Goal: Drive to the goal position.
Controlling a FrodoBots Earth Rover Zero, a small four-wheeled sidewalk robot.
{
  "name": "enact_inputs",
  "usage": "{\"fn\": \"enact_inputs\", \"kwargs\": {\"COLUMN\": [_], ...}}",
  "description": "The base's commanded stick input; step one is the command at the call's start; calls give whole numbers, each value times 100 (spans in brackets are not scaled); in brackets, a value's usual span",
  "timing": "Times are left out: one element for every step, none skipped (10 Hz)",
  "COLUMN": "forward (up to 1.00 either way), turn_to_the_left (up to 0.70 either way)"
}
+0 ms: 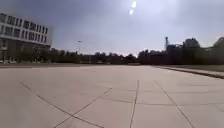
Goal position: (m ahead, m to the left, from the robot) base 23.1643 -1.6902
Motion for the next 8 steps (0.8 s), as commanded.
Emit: {"fn": "enact_inputs", "kwargs": {"forward": [70, 70, 70, 70, 70, 70, 70, 70], "turn_to_the_left": [-1, -1, -1, -1, -1, -1, -1, -1]}}
